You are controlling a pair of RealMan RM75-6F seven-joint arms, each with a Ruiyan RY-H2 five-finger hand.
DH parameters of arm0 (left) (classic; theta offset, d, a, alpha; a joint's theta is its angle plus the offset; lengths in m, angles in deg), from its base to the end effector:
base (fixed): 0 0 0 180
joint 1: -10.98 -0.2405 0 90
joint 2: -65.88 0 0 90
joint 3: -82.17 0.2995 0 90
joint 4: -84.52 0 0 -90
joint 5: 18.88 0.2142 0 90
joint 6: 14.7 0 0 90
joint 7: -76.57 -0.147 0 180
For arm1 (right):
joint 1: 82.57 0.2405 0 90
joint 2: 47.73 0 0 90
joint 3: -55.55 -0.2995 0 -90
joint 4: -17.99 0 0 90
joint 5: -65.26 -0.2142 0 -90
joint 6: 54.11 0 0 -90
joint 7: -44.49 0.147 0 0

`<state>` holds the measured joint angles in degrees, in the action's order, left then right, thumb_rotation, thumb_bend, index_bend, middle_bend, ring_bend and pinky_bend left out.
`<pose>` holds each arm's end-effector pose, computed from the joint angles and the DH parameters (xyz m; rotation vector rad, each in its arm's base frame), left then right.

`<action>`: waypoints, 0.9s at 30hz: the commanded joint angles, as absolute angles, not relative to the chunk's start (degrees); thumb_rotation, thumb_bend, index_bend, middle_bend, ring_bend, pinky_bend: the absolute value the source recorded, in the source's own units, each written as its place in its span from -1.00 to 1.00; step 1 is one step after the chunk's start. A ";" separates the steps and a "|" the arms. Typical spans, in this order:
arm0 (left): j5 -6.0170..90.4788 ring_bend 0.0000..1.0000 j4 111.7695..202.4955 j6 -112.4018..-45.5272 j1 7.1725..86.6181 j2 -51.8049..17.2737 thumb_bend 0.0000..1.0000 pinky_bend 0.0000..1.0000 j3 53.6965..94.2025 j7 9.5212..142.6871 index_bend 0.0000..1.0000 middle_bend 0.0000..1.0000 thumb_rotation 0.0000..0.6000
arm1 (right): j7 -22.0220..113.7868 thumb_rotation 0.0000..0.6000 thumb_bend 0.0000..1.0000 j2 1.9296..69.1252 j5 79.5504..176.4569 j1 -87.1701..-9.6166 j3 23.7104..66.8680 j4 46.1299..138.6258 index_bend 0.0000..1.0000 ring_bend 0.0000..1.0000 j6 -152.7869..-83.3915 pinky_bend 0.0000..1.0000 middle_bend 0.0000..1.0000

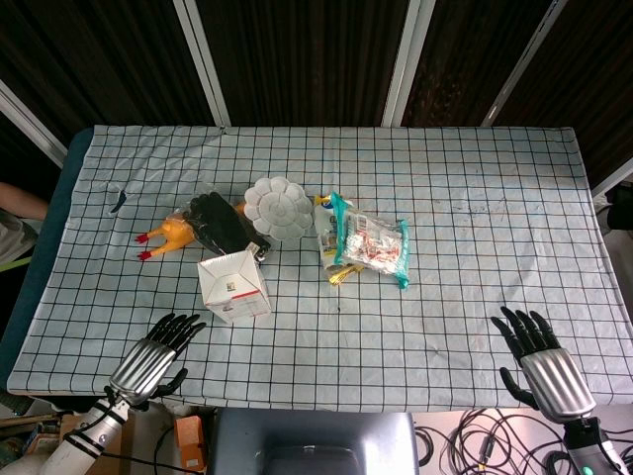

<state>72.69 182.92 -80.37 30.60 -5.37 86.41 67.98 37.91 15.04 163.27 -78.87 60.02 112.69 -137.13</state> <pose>-0.2749 0.2185 0.0571 -1.9464 -1.0076 -0.8843 -0.3324 -0.1479 0.1460 1.6763 -0.8657 0.8265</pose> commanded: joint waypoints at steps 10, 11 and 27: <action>72.34 -0.70 182.08 -82.17 30.15 -6.29 -0.06 -0.57 85.81 68.72 -1.00 -0.72 1.00 | 37.67 1.00 -0.22 15.19 163.43 -78.72 60.04 112.90 -1.00 -1.00 -137.01 -1.00 -1.00; 72.00 -0.29 181.78 -83.16 29.89 -6.74 -0.04 -0.14 85.15 68.45 -1.00 -0.30 1.00 | 37.59 1.00 -0.22 15.18 163.53 -78.70 60.10 112.86 -1.00 -1.00 -136.94 -1.00 -1.00; 67.86 1.00 177.83 -81.35 30.35 -12.85 0.25 1.00 83.94 68.07 -1.00 1.00 1.00 | 38.05 1.00 -0.22 14.44 163.83 -79.11 60.63 113.00 -1.00 -1.00 -137.41 -1.00 -1.00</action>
